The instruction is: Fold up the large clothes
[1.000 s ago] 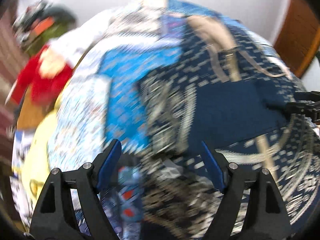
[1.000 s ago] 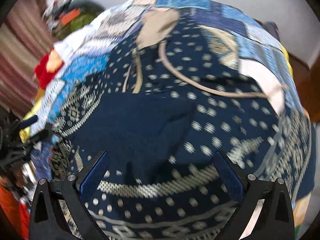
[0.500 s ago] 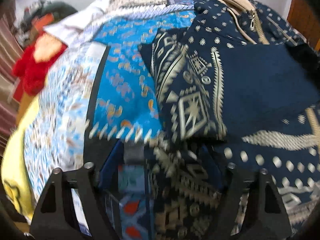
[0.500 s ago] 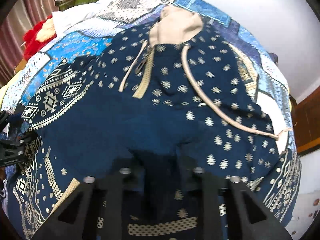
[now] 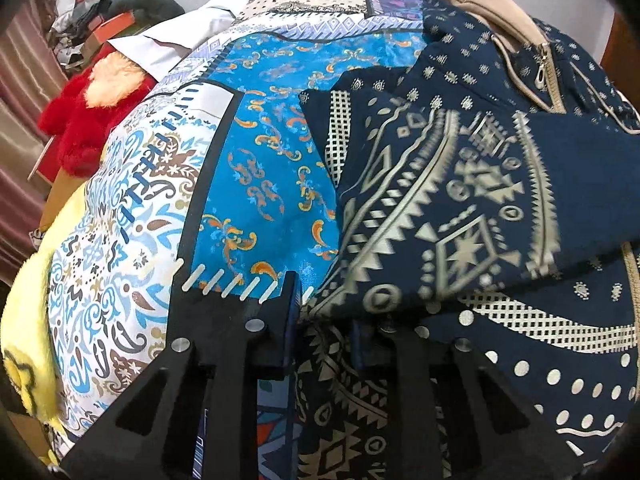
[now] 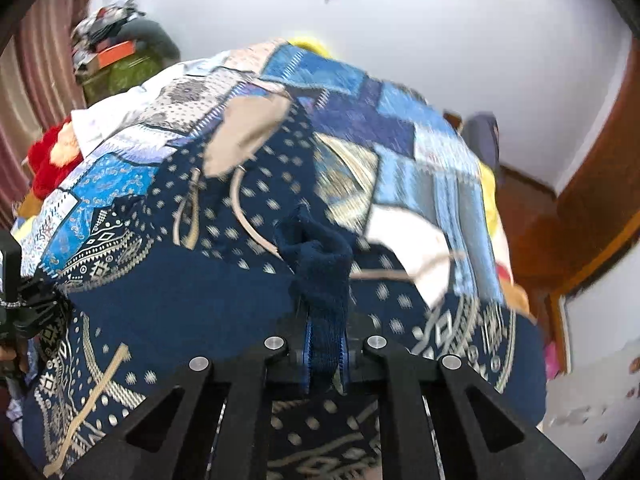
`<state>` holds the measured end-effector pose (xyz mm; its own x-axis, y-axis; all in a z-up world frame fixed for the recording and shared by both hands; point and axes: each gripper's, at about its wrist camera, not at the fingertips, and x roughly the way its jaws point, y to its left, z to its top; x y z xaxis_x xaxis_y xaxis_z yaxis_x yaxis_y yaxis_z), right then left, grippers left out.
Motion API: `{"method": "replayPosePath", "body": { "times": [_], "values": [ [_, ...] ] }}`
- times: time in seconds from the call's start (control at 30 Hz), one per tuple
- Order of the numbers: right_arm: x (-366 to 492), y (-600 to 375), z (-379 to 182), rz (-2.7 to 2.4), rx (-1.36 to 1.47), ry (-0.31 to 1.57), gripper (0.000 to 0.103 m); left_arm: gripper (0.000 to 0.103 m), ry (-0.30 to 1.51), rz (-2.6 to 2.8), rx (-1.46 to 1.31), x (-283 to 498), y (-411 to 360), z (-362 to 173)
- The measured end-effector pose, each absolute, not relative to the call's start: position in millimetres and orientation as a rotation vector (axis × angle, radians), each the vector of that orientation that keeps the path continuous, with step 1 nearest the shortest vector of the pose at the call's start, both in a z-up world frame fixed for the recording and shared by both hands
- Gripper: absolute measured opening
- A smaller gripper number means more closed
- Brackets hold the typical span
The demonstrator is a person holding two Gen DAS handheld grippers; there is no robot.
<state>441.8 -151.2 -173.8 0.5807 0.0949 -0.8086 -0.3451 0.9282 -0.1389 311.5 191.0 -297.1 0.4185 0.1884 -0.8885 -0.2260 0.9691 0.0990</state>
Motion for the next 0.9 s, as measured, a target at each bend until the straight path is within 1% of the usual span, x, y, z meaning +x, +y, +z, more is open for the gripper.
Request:
{"method": "replayPosePath", "body": {
  "times": [0.13, 0.27, 0.33, 0.4, 0.47, 0.57, 0.6, 0.73, 0.9],
  "values": [
    [441.0, -170.2, -199.4, 0.198, -0.336, 0.967, 0.008, 0.024, 1.122, 0.282, -0.043, 313.9, 187.1, -301.7],
    [444.4, -189.4, -225.8, 0.171, -0.318, 1.081, 0.009, 0.025, 1.133, 0.291, -0.052, 316.0, 186.5, -302.6],
    [443.3, -199.8, -230.5, 0.175, -0.292, 1.094, 0.009, 0.025, 1.14, 0.292, -0.052, 317.6, 187.3, -302.9],
    [441.0, -205.4, -229.4, 0.157, -0.293, 1.084, 0.012, 0.025, 1.144, 0.293, -0.053, 319.9, 187.7, -302.8],
    [439.6, -210.2, -226.4, 0.121, -0.323, 1.075, 0.021, 0.025, 1.148, 0.292, -0.053, 327.1, 190.7, -303.8],
    [437.5, -222.9, -229.2, -0.053, -0.468, 1.023, 0.022, 0.026, 1.149, 0.291, -0.063, 334.5, 195.0, -305.8],
    [437.5, -231.4, -230.2, -0.067, -0.472, 1.031, 0.022, 0.026, 1.149, 0.291, -0.066, 335.8, 195.8, -305.9],
    [435.4, -278.4, -221.0, -0.039, -0.288, 1.103, 0.022, 0.026, 1.148, 0.275, -0.045, 330.3, 195.4, -302.1],
    [425.4, -324.1, -200.0, -0.049, -0.122, 1.109, 0.022, 0.026, 1.16, 0.252, -0.022, 313.6, 192.0, -288.4]
  ]
}}
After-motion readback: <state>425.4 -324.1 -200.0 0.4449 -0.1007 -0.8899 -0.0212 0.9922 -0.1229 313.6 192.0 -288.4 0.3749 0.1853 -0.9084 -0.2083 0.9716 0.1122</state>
